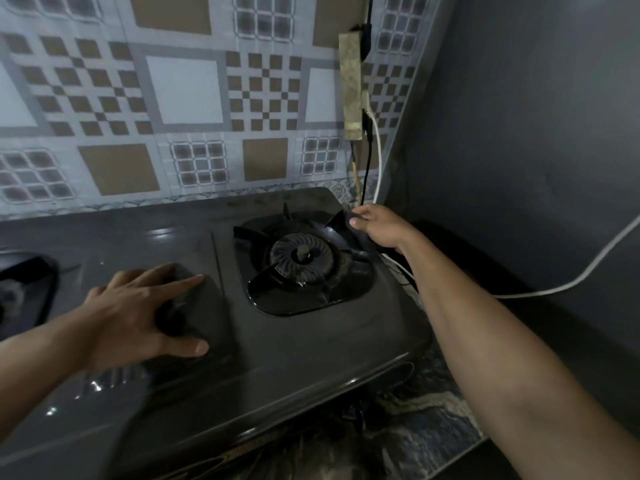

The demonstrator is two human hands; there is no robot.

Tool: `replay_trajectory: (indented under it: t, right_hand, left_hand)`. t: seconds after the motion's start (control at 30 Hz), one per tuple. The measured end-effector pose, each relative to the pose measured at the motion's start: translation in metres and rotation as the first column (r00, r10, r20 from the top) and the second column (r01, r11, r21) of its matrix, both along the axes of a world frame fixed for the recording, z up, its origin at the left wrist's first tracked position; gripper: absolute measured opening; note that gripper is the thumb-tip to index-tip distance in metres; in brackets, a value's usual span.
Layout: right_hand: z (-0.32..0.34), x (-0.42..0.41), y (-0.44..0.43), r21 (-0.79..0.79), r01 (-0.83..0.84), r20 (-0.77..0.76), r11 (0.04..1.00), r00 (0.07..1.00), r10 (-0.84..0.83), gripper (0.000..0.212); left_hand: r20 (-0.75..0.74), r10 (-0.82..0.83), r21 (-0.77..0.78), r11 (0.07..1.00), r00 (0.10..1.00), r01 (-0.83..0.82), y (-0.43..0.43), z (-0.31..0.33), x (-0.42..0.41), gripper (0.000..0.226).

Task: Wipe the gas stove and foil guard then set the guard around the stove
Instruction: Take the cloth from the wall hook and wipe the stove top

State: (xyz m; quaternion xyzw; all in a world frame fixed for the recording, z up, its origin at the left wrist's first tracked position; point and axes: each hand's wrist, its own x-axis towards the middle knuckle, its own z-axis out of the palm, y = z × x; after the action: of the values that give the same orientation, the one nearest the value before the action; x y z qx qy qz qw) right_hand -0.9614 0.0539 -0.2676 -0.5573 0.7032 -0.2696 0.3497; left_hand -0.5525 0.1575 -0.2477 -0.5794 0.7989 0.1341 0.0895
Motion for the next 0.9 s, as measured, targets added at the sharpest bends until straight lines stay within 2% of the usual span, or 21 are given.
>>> replay_trajectory:
  t: [0.07,0.17,0.2,0.37,0.43,0.53,0.63,0.77,0.83,0.9]
  right_hand:
    - [0.003,0.005,-0.014,0.000,0.001,-0.045,1.000,0.999,-0.002,0.040]
    - [0.010,0.015,-0.033,-0.029,-0.009,-0.109,1.000,0.994,0.006,0.021]
    - [0.011,0.017,-0.040,-0.040,-0.011,-0.125,0.999,0.992,0.006,0.021]
    - [0.019,0.029,-0.068,-0.051,-0.013,-0.162,0.999,0.987,0.005,0.043]
    - [0.023,0.036,-0.077,-0.039,-0.043,-0.231,0.998,0.972,0.033,0.045]
    - [0.029,0.050,-0.087,0.038,-0.080,-0.332,0.996,0.939,0.089,0.042]
    - [0.034,0.065,-0.095,0.149,-0.106,-0.464,0.983,0.871,0.164,0.036]
    - [0.038,0.091,-0.103,0.212,-0.137,-0.547,0.968,0.804,0.234,0.016]
    - [0.039,0.104,-0.107,0.224,-0.155,-0.560,0.962,0.787,0.257,0.025]
    - [0.040,0.121,-0.109,0.227,-0.182,-0.554,0.957,0.784,0.281,0.046]
  left_hand:
    - [0.010,-0.005,-0.009,1.000,1.000,0.005,0.001,0.000,0.001,0.108]
    - [0.025,-0.008,0.004,1.000,1.000,0.008,0.003,0.000,0.001,0.106]
    - [0.022,-0.009,0.000,1.000,1.000,0.009,0.003,-0.001,0.002,0.104]
    - [0.009,-0.009,0.019,1.000,1.000,0.009,0.001,-0.002,0.002,0.106]
    - [0.004,-0.018,0.048,0.999,1.000,0.018,-0.001,0.002,0.003,0.106]
    - [-0.066,-0.001,0.072,0.997,0.998,0.006,-0.009,0.008,0.014,0.115]
    - [0.006,0.016,-0.020,1.000,1.000,-0.015,-0.017,0.005,0.024,0.128]
    - [0.022,0.028,0.006,1.000,0.999,-0.028,-0.018,0.001,0.027,0.130]
    - [0.018,0.014,-0.007,1.000,1.000,-0.014,-0.017,0.000,0.029,0.129]
    - [0.021,0.005,0.001,1.000,1.000,-0.005,-0.017,0.000,0.030,0.129]
